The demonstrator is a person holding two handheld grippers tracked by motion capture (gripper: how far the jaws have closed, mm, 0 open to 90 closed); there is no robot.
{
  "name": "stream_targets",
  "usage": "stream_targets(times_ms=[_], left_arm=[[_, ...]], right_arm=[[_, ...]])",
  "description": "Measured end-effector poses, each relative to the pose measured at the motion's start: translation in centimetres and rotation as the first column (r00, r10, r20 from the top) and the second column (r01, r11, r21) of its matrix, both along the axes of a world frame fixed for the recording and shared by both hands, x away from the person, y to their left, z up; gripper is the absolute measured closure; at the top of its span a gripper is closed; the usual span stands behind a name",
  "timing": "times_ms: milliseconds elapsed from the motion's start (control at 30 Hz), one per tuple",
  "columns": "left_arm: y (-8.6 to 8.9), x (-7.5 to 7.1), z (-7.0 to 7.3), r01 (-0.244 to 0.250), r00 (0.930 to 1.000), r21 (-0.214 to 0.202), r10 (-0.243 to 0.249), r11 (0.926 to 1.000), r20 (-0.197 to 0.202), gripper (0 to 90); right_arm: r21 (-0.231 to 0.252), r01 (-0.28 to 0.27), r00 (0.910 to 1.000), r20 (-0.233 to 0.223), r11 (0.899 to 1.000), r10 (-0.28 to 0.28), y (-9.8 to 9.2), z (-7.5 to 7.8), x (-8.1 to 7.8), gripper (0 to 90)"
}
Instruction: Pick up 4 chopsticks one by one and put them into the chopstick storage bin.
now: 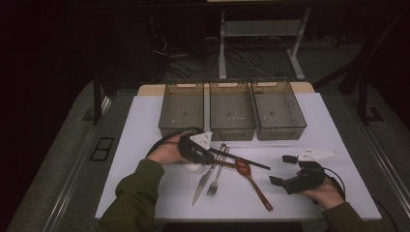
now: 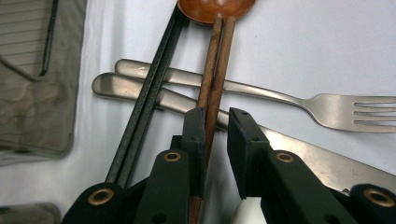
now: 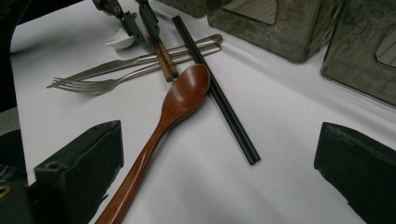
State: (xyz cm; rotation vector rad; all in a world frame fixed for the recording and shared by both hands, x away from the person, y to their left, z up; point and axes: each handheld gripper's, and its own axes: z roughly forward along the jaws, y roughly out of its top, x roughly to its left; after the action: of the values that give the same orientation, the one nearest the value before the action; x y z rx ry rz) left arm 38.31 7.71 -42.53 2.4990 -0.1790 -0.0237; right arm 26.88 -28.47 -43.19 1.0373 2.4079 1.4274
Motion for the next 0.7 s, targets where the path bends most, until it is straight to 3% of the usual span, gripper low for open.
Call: stream_targets(times_ms=[500,700], left_arm=[[-0.29,-0.12,-0.65,0.03,0.9995,0.047,-0.03,0.9984,-0.006,75.9],[-0.3,-0.11,-0.81,0.037,0.9993,0.046,-0.036,0.9983,-0.006,77.9]], right_arm=[[-0.001,-0.001,1.0,-0.001,1.0,0.001,0.0,0.0,-0.01,1.0],[0.0,0.0,1.0,0.0,1.0,0.0,-0.03,0.0,-0.02,1.0]])
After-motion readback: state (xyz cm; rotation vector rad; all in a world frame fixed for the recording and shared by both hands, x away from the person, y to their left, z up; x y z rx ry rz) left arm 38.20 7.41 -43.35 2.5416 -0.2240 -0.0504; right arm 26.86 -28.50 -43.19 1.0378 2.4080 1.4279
